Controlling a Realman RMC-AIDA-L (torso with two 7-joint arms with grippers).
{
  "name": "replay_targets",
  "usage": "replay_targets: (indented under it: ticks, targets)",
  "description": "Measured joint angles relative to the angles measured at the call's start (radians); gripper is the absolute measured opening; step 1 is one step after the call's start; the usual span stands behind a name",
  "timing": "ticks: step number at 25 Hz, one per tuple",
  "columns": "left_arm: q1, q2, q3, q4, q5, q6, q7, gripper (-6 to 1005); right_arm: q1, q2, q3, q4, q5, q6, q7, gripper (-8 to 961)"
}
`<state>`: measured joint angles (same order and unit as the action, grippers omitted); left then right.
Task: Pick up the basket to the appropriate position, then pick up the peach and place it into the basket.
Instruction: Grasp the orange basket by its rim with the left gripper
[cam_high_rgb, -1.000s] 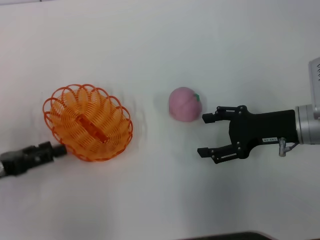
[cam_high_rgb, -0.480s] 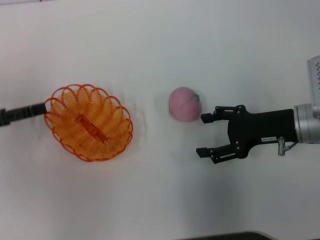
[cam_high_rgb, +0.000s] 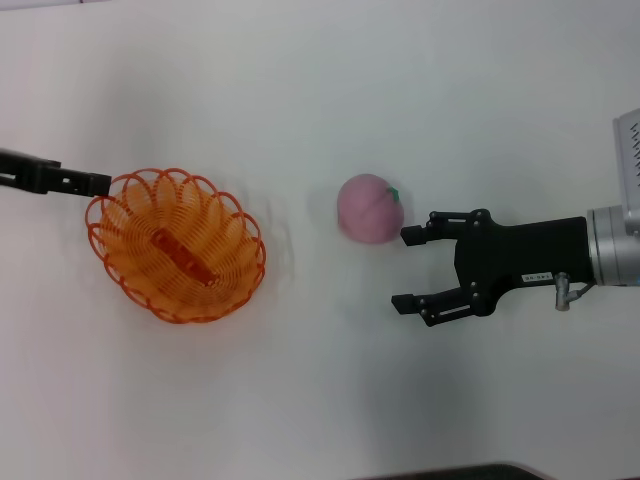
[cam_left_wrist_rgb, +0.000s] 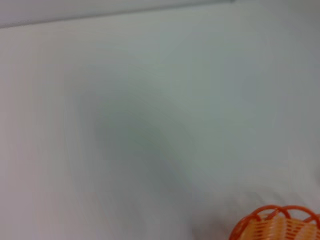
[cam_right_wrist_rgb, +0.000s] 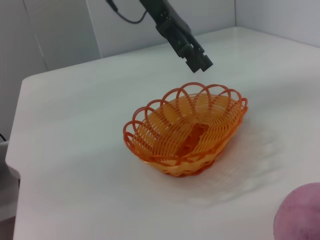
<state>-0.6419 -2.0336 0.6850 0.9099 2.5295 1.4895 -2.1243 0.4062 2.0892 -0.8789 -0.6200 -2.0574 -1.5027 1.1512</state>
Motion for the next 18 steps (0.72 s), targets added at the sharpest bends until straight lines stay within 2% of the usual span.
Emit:
replay_targets:
  ticks: [4,11,18]
  targets:
    - [-0.081,0.004,0.081,0.006,0.103,0.01,-0.068,886,0.0,0.0,0.0,-0.001,0.0,0.0,0.001,928]
    - [-0.141,0.003,0.145,0.012,0.147,0.035,-0.113,885,0.003,0.0,0.0,-0.005,0.0,0.0,0.001,929]
    - [-0.162,-0.026,0.245,-0.035,0.173,-0.042,-0.126,870,0.012,0.0,0.0,0.0,0.0,0.005,0.001,928]
